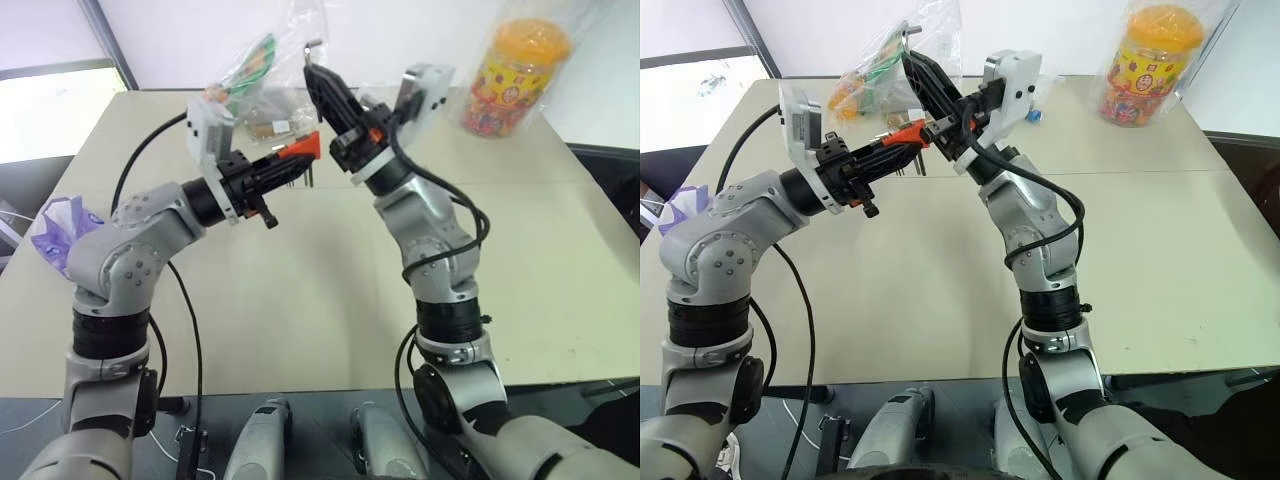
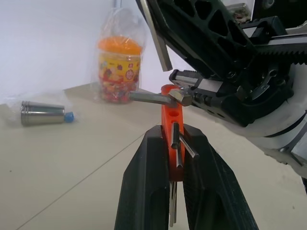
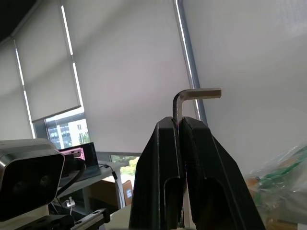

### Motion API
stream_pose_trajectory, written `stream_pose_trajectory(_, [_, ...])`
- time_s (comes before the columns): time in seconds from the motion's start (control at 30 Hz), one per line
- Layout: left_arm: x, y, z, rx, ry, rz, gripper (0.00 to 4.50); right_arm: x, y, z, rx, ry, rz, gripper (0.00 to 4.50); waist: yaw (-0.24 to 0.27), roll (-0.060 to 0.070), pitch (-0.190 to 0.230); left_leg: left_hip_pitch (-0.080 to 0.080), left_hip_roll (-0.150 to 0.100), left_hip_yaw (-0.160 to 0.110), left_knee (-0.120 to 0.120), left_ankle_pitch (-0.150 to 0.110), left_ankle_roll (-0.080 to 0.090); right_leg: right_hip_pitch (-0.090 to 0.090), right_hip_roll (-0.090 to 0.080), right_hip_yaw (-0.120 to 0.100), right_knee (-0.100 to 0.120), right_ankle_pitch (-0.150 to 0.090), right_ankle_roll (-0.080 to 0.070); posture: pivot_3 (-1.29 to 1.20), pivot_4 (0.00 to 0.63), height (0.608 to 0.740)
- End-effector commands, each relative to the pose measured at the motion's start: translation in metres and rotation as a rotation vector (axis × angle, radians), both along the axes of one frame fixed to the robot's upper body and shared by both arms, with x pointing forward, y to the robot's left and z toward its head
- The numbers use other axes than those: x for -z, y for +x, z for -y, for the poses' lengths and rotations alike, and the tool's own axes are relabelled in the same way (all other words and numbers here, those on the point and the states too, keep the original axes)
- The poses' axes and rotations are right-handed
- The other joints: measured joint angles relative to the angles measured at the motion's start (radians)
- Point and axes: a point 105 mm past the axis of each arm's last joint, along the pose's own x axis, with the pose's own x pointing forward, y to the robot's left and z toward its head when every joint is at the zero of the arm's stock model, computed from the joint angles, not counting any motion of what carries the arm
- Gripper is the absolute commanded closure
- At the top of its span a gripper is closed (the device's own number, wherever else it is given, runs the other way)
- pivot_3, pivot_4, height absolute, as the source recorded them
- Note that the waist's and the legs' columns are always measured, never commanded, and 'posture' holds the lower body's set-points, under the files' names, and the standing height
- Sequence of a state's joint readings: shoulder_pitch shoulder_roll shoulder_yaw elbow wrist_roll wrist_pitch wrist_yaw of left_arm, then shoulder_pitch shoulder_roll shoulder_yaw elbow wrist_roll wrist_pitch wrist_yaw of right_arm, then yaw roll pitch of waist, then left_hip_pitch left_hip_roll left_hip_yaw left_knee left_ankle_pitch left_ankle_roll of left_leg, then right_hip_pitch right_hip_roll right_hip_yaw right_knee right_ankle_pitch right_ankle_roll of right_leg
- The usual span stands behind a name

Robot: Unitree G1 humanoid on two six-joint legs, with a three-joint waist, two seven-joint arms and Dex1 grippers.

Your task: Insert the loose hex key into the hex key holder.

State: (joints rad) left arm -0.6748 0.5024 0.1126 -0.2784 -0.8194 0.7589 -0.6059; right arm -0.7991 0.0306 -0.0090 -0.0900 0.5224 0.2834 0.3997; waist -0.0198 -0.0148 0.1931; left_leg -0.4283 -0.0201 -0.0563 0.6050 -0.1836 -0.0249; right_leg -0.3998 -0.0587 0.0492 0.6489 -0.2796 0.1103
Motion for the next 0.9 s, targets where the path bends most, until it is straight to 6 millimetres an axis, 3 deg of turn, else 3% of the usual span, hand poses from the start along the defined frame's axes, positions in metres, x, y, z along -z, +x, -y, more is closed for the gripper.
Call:
stream_pose_trajectory(0.03, [-0.0181,-0.0064,-0.0017,0.005,-0.030,0.064,4.50,-0.0113,-0.0111,-0.0051,-0.013,0.031,0.059,4.46,0.000,0.000,0.000,0.000,0.000,0.000,0.000,0.000,0.000,0.000,0.000,0.000,0.000,0.000,0.000,0.00,0.150,0.740])
stream_pose_trajectory(0.9, [-0.0232,-0.0069,-0.0022,0.011,-0.057,0.064,4.50,-0.0138,-0.0108,-0.0019,0.009,0.021,0.082,4.46,0.000,0.000,0.000,0.000,0.000,0.000,0.000,0.000,0.000,0.000,0.000,0.000,0.000,0.000,0.000,0.00,0.150,0.740])
